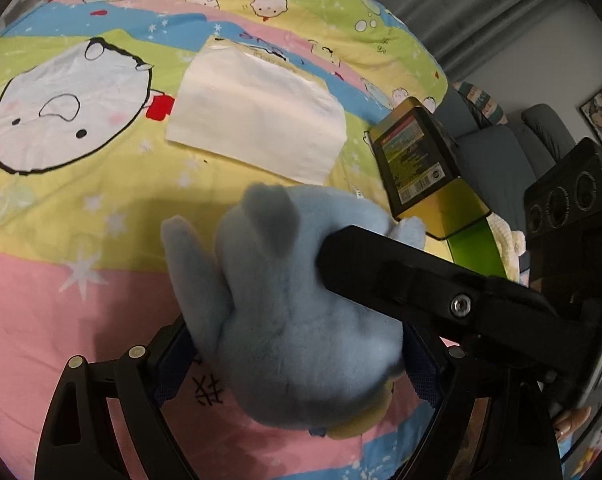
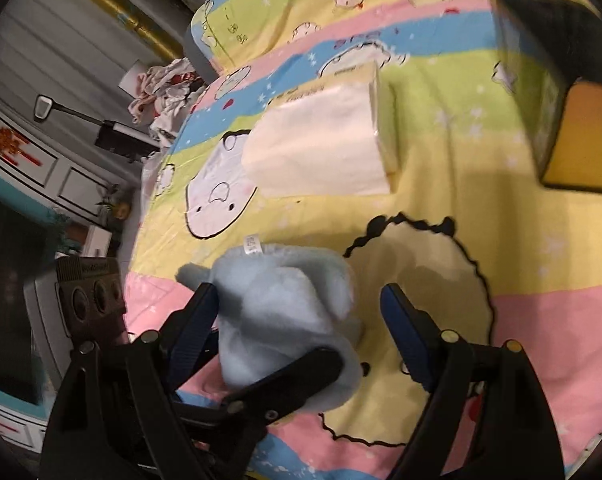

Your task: Organize soft objects

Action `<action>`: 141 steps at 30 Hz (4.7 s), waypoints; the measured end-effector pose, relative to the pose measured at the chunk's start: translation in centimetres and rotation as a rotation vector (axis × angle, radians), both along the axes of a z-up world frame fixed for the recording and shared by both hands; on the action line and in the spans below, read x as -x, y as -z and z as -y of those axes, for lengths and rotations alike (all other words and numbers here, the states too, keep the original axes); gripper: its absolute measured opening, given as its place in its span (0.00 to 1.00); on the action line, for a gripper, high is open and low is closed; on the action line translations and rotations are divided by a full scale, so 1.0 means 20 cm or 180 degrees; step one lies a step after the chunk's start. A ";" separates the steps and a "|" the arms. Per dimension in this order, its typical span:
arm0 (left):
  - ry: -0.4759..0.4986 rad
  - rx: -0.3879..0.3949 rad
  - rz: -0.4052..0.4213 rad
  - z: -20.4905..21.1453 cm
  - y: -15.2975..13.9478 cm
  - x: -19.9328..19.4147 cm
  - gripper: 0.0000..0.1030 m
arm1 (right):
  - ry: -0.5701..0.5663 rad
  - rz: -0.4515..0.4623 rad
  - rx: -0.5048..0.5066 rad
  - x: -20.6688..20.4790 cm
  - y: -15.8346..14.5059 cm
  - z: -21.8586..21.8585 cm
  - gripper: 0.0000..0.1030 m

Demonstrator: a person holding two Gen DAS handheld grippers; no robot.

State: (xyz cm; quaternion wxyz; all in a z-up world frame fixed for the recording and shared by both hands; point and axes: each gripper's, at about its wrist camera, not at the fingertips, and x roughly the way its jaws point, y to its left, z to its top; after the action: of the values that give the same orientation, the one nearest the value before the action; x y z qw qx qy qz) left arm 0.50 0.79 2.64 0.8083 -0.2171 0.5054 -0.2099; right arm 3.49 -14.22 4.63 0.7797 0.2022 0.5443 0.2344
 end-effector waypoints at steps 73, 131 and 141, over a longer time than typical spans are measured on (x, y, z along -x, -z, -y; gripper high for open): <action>0.1842 -0.0319 0.1661 1.68 -0.57 0.11 0.72 | 0.2378 0.1277 -0.0687 0.58 -0.43 1.54 0.58; 0.1655 -0.1185 0.1605 1.89 -0.46 0.07 0.93 | 0.3312 0.0884 0.0362 0.61 -0.36 1.71 0.67; 0.1605 -0.1033 0.1771 1.78 -0.58 0.13 0.93 | 0.3372 0.1013 0.0446 0.67 -0.42 1.70 0.70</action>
State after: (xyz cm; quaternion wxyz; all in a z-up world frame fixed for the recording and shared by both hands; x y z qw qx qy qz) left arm -2.17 -34.83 14.18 0.8612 0.1090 0.3313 -0.3698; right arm -9.88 -48.15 12.99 0.8751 0.3579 0.2581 -0.1987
